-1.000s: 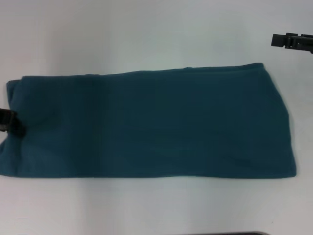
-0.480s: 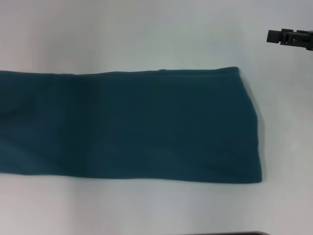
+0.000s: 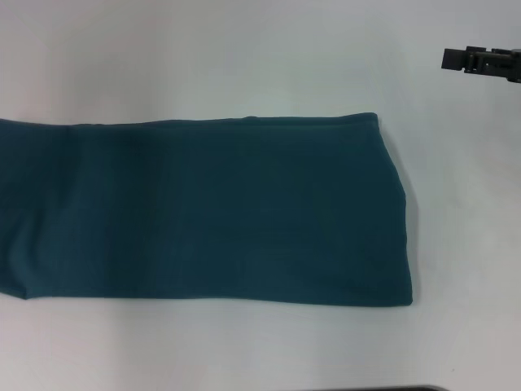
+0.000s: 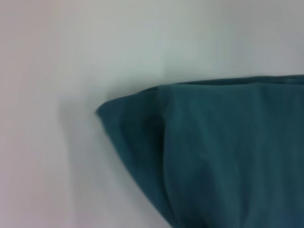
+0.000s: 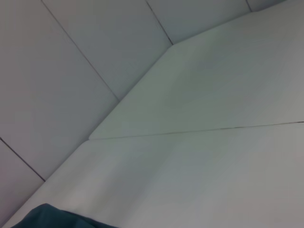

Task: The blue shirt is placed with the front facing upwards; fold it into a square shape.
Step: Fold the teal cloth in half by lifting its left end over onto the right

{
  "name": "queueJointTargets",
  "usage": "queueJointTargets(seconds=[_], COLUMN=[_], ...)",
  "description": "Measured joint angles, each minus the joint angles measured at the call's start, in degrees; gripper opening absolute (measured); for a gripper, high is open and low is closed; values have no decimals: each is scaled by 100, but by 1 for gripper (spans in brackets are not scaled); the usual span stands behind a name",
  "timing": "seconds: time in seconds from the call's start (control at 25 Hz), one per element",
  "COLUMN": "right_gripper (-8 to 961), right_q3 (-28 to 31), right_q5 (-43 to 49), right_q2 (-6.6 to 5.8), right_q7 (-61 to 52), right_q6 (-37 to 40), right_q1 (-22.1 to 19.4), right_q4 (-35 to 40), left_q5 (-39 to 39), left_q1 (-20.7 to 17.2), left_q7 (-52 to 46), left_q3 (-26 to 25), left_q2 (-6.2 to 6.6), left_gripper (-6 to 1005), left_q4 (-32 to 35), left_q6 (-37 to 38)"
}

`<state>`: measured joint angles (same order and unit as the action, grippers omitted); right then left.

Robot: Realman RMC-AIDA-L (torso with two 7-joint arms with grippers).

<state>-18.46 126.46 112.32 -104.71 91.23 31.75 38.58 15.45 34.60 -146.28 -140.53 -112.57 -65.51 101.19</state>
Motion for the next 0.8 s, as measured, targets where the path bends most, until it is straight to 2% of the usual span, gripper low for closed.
queueJointTargets(seconds=[0.36, 0.44, 0.8], right_gripper=[905, 905, 902], right_q3=[-5, -6, -9], right_q5=[1, 2, 2], right_q2=[0, 0, 12], right_q7=[26, 45, 130], right_q6=[0, 1, 0], right_q1=[48, 49, 62], right_q4=[0, 0, 0], left_q5=[840, 1085, 1838], left_q1=[70, 55, -54], left_q7=[91, 97, 66], left_q3=[8, 9, 12], left_q2=[-271, -377, -659], left_gripper=[92, 92, 92], left_q4=[-421, -575, -1158], left_q6=[513, 638, 1046])
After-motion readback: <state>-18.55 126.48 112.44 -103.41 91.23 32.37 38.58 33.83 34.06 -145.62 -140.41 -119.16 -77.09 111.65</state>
